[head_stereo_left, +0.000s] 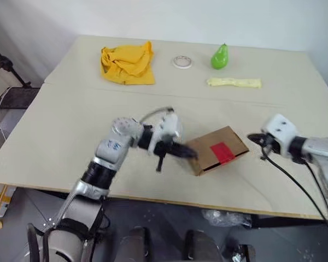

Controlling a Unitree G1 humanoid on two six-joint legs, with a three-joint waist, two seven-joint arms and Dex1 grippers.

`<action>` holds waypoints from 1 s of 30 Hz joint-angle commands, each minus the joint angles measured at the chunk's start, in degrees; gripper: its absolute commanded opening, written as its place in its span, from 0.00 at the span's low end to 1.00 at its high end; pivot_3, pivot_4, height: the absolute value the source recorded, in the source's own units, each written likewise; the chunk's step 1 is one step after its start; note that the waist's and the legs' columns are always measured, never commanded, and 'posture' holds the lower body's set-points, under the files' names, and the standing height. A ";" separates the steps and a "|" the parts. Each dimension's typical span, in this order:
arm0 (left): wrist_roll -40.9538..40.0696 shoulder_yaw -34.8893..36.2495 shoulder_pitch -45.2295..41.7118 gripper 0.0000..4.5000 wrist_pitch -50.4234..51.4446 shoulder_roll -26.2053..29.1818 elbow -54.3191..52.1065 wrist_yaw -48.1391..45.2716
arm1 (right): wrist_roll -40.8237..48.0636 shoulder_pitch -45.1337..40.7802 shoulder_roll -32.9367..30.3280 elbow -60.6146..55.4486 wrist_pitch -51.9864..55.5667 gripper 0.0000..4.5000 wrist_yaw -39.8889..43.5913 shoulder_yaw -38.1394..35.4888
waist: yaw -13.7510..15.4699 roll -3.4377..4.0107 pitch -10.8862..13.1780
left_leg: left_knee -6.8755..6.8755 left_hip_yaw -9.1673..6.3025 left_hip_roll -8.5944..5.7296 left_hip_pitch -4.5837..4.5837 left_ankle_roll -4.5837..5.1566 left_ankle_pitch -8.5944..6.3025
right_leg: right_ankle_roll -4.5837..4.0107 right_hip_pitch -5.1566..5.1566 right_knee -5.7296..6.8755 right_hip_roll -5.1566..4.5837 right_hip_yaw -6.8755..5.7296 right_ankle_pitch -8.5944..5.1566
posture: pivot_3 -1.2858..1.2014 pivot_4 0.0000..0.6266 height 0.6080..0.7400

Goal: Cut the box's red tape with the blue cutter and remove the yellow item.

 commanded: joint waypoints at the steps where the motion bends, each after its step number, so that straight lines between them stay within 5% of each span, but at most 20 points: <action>1: 5.66 -1.25 -2.70 0.00 -8.07 -1.91 11.30 7.67 | 5.90 4.67 -1.11 -11.87 7.77 0.00 3.16 -1.60 | -0.29 0.02 -0.02 | -0.02 0.00 0.02 0.08 0.00 -0.02 | 0.01 0.03 -0.02 0.00 -0.01 0.00 | 0.52 0.24 1.00; 8: 14.90 -8.43 -4.84 0.00 -18.48 -7.78 24.64 12.77 | 6.77 4.82 4.45 -20.54 15.76 0.00 -4.35 1.41 | 0.00 -0.03 0.01 | 0.03 -0.04 0.00 0.03 0.05 -0.05 | 0.03 -0.07 -0.02 -0.03 0.06 0.06 | 0.52 0.24 1.00; 16: 14.60 -14.16 2.22 0.00 -15.66 -11.65 14.75 6.64 | 1.50 -4.39 6.11 -9.02 9.57 0.00 -6.68 4.43 | -0.04 -0.01 0.00 | 0.04 0.07 -0.01 -0.08 0.05 -0.05 | 0.03 -0.15 -0.04 -0.04 0.03 0.06 | 0.52 0.24 1.00; 22: 15.71 -15.52 5.68 0.00 -10.67 -15.36 9.57 10.61 | -1.02 -12.74 8.09 3.65 1.36 0.00 -2.19 8.65 | -0.14 -0.01 0.00 | 0.06 0.11 -0.01 -0.08 0.05 -0.05 | 0.03 -0.14 -0.02 -0.04 0.02 0.06 | 0.52 0.24 1.00; 30: 16.41 -15.65 6.48 0.00 -7.72 -11.52 5.11 11.05 | -5.34 -17.63 7.77 15.45 -6.16 0.00 -0.15 10.38 | -0.23 0.01 -0.01 | 0.06 0.11 0.00 -0.07 0.04 -0.04 | 0.03 -0.12 -0.02 -0.03 0.00 0.06 | 0.52 0.24 1.00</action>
